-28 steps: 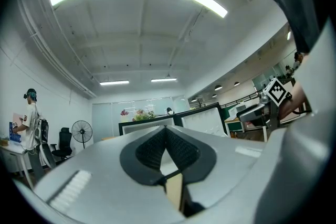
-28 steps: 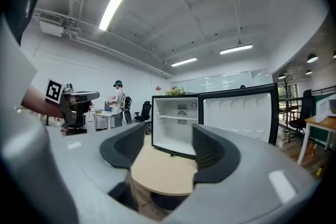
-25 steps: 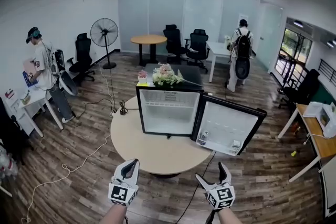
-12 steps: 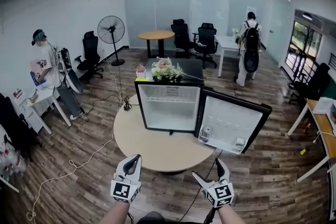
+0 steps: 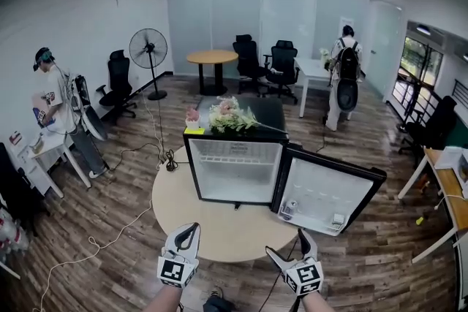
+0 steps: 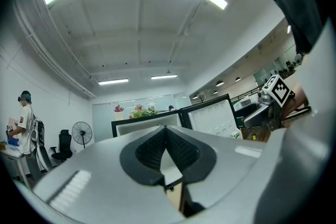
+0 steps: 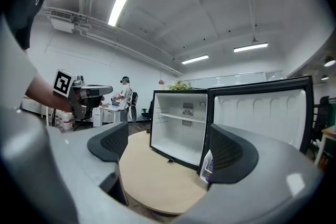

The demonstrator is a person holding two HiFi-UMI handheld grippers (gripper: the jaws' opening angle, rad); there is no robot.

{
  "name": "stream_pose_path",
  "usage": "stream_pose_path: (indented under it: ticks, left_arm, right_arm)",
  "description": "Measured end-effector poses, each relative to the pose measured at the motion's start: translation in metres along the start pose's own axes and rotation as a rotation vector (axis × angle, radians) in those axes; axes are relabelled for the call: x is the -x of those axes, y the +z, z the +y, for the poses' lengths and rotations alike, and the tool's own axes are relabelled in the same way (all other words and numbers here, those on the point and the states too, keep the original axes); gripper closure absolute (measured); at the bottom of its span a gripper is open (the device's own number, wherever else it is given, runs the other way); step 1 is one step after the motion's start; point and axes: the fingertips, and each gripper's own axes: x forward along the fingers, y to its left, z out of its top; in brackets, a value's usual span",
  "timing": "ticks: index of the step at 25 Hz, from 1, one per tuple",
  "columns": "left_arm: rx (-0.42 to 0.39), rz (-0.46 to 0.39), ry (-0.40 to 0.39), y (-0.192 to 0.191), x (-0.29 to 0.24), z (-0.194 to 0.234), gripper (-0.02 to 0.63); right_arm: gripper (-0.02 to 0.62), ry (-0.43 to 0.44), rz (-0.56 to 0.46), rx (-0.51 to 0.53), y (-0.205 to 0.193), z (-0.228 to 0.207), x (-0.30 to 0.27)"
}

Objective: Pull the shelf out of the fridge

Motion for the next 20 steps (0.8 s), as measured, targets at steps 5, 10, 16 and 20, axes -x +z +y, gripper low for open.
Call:
stream_pose_path:
  ticks: [5,10,16,20]
  left_arm:
    - [0.018,-0.016,-0.024,-0.016,-0.04,0.037,0.606]
    - [0.055,-0.019,-0.05,-0.026,-0.076,0.067,0.606]
    - [0.058,-0.047,-0.098,-0.042,-0.119,0.099,0.606]
    - [0.068,-0.064,-0.125,-0.052,-0.146,0.122,0.606]
  right_arm:
    - [0.117,-0.013,0.021,0.024,0.009,-0.002,-0.049]
    - [0.117,-0.032,0.064,0.031,0.012,-0.005,-0.088]
    - [0.117,-0.056,0.107,0.011,0.012,-0.012,-0.137]
    - [0.117,-0.086,0.115,0.029,0.015,-0.016,-0.169]
